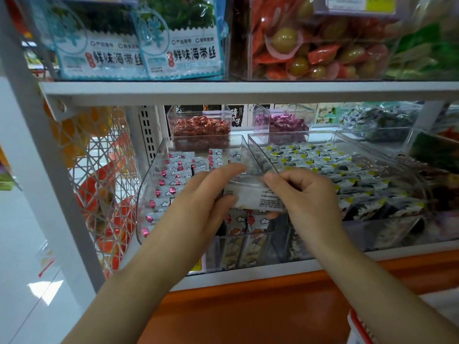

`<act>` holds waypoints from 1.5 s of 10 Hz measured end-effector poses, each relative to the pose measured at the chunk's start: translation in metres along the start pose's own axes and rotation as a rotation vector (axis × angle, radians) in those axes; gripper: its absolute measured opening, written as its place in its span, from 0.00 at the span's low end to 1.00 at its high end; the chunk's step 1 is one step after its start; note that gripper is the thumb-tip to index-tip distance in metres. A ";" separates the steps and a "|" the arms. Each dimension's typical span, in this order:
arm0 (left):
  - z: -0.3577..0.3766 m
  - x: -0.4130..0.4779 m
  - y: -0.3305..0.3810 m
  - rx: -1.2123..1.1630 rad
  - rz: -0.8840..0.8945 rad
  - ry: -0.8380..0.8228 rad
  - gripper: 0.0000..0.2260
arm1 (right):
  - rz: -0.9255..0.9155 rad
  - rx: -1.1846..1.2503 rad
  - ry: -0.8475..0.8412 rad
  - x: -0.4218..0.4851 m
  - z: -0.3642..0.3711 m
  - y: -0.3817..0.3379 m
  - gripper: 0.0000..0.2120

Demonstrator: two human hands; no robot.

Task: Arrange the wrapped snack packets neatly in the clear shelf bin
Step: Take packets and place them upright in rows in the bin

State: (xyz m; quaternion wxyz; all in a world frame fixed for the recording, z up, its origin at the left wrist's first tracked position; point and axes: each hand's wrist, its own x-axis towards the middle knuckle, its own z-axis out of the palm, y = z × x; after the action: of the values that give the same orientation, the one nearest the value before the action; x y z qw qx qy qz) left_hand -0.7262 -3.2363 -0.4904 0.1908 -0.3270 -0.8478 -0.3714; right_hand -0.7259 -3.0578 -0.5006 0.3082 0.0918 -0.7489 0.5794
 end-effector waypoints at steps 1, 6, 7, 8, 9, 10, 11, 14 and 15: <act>0.002 0.000 -0.003 0.151 0.092 -0.020 0.18 | -0.008 -0.039 0.009 0.000 0.000 0.000 0.15; -0.002 0.006 -0.018 -0.329 -0.280 0.115 0.15 | 0.080 0.023 -0.253 0.004 -0.001 0.003 0.19; -0.002 0.010 -0.026 -0.212 -0.312 0.140 0.17 | 0.084 0.035 -0.190 0.014 0.005 0.000 0.13; -0.003 0.021 -0.041 0.124 -0.336 0.131 0.21 | 0.091 -0.031 -0.091 0.042 0.015 0.001 0.08; 0.005 0.028 -0.051 0.400 -0.322 -0.139 0.23 | 0.050 -0.118 -0.072 0.084 0.037 0.007 0.08; 0.014 0.031 -0.060 0.522 -0.318 -0.345 0.24 | -0.020 -0.290 -0.085 0.124 0.067 0.016 0.10; 0.018 0.035 -0.066 0.636 -0.320 -0.499 0.26 | -0.080 -0.431 -0.106 0.149 0.092 0.029 0.15; 0.017 0.034 -0.071 0.597 -0.309 -0.477 0.26 | -0.228 -0.962 -0.319 0.177 0.136 0.055 0.15; 0.017 0.033 -0.071 0.557 -0.328 -0.426 0.24 | -0.210 -0.890 -0.391 0.172 0.148 0.064 0.09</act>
State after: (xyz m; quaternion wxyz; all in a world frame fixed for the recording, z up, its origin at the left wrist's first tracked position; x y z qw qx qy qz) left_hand -0.8007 -3.2462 -0.5185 0.0299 -0.1925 -0.9779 -0.0764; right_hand -0.9464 -3.1374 -0.4756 0.2277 0.1332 -0.9542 0.1413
